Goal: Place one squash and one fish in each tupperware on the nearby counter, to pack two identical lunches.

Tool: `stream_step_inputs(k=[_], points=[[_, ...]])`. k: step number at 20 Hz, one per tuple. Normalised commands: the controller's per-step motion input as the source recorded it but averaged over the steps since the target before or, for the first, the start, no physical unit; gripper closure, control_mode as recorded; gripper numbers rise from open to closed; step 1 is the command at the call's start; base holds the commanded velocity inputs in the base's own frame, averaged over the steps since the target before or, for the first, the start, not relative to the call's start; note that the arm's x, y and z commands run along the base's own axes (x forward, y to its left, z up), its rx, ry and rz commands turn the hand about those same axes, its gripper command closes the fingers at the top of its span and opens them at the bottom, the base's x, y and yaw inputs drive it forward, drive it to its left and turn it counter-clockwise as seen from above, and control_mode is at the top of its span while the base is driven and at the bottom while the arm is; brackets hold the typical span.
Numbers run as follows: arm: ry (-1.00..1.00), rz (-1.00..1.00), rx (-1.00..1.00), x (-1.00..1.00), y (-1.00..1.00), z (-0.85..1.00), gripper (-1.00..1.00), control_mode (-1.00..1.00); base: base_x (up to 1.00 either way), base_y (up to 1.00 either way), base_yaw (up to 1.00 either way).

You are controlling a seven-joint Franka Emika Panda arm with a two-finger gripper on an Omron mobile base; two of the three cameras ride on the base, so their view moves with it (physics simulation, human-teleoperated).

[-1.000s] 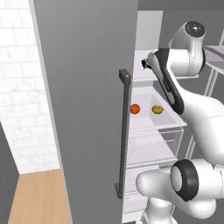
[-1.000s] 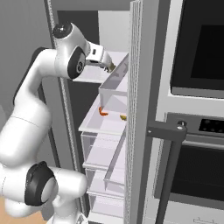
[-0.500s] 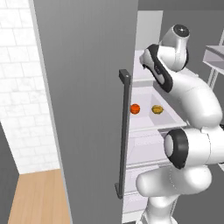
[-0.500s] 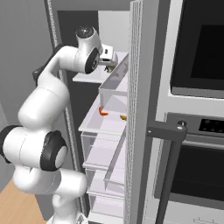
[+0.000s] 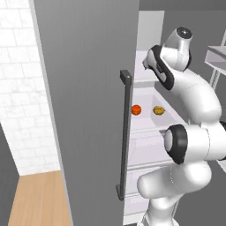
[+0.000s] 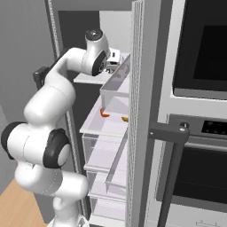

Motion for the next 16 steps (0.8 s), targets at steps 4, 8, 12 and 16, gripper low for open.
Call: stream_step_inputs(k=[4, 8, 12, 16], points=[[0.07, 0.0, 0.0, 0.53, -0.36, 0.0, -1.0, -1.0, 0.0, 0.0, 0.0], [0.08, 0.0, -0.02, 0.55, -0.2, 0.12, -1.0, -1.0, 0.0, 0.0, 0.0], [0.07, 0.0, -0.02, 0.96, -0.03, 0.0, -1.0, -1.0, 0.0, 0.0, 0.0], [0.12, 0.0, -0.05, 0.75, 0.0, 0.0, -1.0, -1.0, 0.0, 0.0, 0.0]])
